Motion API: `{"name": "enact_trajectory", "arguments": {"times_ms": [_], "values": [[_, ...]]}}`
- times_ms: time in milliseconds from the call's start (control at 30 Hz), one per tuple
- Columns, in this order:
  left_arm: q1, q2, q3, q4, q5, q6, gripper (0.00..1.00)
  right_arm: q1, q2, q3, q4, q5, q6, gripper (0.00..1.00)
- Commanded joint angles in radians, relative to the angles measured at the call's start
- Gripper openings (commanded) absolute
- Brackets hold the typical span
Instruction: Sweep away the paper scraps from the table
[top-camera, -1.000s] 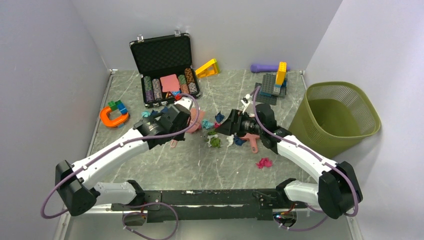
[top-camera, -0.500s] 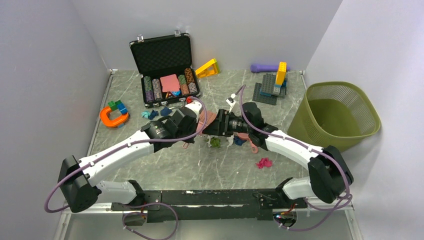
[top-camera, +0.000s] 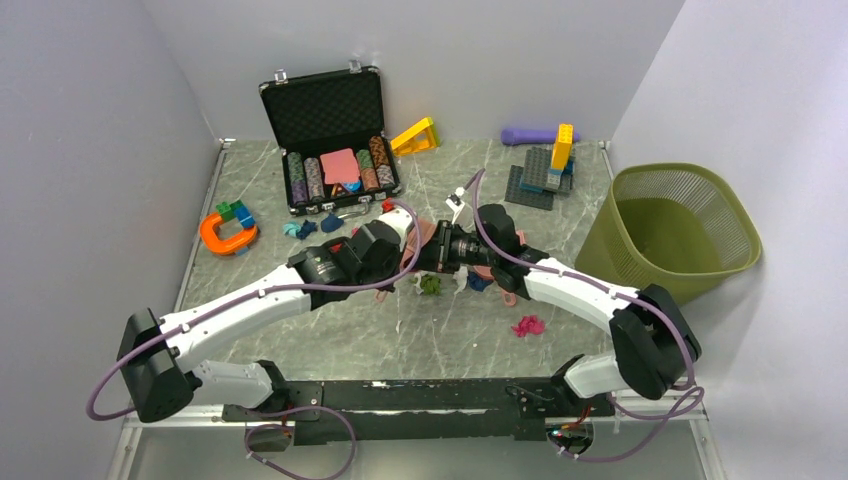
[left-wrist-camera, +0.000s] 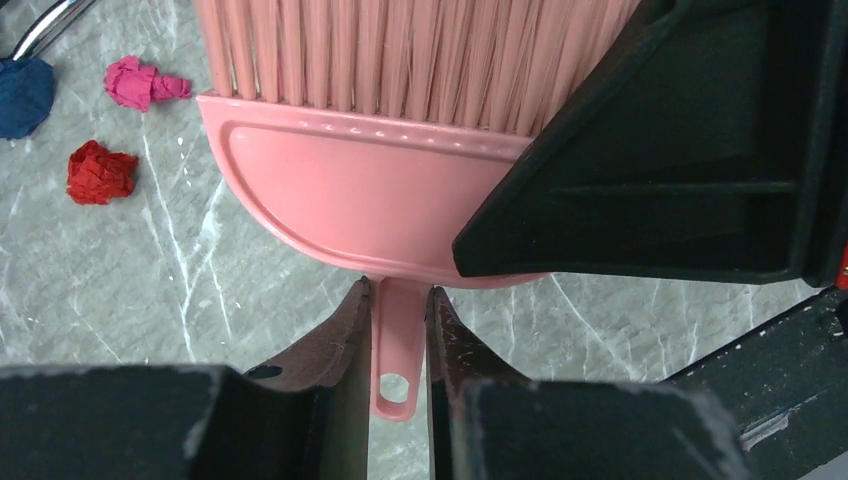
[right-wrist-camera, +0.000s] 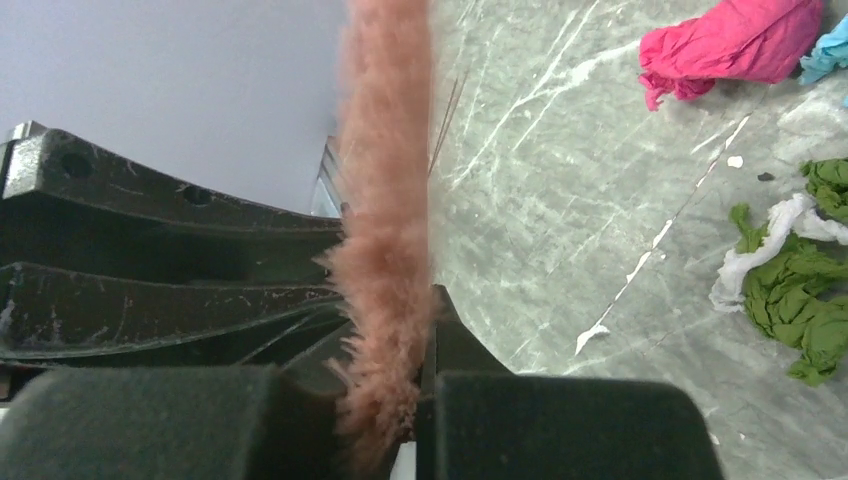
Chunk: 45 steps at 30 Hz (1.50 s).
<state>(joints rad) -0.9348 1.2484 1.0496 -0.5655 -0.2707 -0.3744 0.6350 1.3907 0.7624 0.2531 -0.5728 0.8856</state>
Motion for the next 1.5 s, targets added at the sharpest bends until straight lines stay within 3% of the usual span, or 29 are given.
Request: {"name": "enact_trajectory", "arguments": {"times_ms": [0, 133, 267, 367, 433, 733, 933, 1133, 1467], "values": [[-0.011, -0.024, 0.009, 0.051, -0.007, -0.002, 0.08, 0.007, -0.035, 0.04, -0.043, 0.111, -0.054, 0.0], [0.041, -0.05, 0.008, 0.035, 0.065, -0.066, 0.36, 0.006, -0.086, 0.004, -0.035, 0.168, -0.068, 0.0], [0.172, -0.159, -0.079, 0.152, 0.291, -0.135, 0.71, 0.006, -0.149, -0.049, 0.013, 0.219, -0.063, 0.0], [0.287, -0.244, -0.218, 0.351, 0.525, -0.262, 0.79, 0.006, -0.203, -0.102, 0.095, 0.239, -0.045, 0.0], [0.319, -0.277, -0.281, 0.472, 0.591, -0.351, 0.82, 0.006, -0.241, -0.137, 0.178, 0.239, -0.032, 0.0], [0.396, -0.294, -0.548, 1.171, 0.708, -0.724, 0.82, 0.006, -0.348, -0.319, 0.621, 0.259, 0.138, 0.0], [0.397, -0.236, -0.602, 1.446, 0.696, -0.851, 0.8, 0.006, -0.3, -0.359, 0.85, 0.259, 0.219, 0.0], [0.396, -0.146, -0.632, 1.713, 0.692, -0.963, 0.69, 0.007, -0.194, -0.375, 1.079, 0.277, 0.279, 0.0], [0.392, -0.114, -0.594, 1.702, 0.73, -0.955, 0.54, 0.024, -0.111, -0.409, 1.188, 0.339, 0.305, 0.0]]}}
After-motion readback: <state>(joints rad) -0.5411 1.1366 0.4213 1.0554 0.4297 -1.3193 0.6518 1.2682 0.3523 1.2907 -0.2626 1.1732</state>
